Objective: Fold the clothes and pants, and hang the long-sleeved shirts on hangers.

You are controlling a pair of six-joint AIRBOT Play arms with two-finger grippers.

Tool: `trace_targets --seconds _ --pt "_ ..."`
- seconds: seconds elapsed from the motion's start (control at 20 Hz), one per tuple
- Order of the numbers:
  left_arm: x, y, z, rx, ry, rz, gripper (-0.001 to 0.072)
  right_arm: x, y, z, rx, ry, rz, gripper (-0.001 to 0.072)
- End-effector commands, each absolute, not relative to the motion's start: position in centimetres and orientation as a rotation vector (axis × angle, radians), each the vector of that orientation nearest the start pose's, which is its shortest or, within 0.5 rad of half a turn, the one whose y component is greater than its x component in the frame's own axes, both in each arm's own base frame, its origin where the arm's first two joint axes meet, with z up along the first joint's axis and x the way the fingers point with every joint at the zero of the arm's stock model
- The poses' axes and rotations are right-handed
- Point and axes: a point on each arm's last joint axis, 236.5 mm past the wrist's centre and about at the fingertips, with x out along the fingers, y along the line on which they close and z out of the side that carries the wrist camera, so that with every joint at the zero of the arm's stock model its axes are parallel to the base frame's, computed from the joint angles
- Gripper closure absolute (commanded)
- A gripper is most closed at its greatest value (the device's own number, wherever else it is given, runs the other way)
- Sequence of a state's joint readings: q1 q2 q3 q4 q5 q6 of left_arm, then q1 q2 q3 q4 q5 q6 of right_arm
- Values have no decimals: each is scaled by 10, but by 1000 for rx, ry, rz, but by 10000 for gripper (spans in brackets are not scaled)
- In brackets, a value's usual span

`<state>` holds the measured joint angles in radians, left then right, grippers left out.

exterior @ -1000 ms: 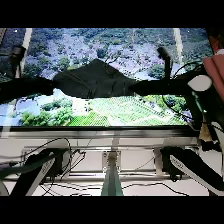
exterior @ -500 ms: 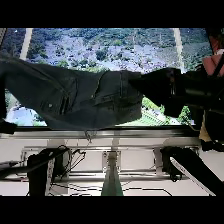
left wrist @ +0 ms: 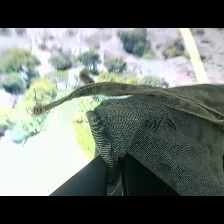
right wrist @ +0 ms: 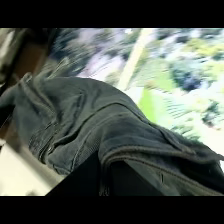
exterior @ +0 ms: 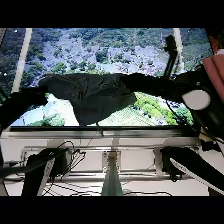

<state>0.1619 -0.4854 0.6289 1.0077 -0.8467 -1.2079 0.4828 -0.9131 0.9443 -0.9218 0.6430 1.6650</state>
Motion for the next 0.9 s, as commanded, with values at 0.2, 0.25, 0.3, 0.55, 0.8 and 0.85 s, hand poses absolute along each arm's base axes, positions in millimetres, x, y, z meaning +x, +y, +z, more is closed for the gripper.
trace_targets --seconds 0.2,0.25,0.3,0.55,0.8,0.85 --pt "330 -93 -40 -439 1053 -311 658 407 192 7 583 975 261 671" --pt "320 -110 -52 -424 1113 -359 658 406 179 -2 566 1004 240 672" --pt "310 -127 -60 -404 1160 -405 658 405 167 -7 544 1026 226 671" --pt "265 -164 -76 -272 1309 -561 659 334 136 -42 390 1368 264 671" --pt "239 -157 -80 -237 1415 -598 659 250 133 -46 240 1694 423 671" --pt "239 -157 -80 -237 1415 -598 659 242 132 -45 237 1728 431 671"
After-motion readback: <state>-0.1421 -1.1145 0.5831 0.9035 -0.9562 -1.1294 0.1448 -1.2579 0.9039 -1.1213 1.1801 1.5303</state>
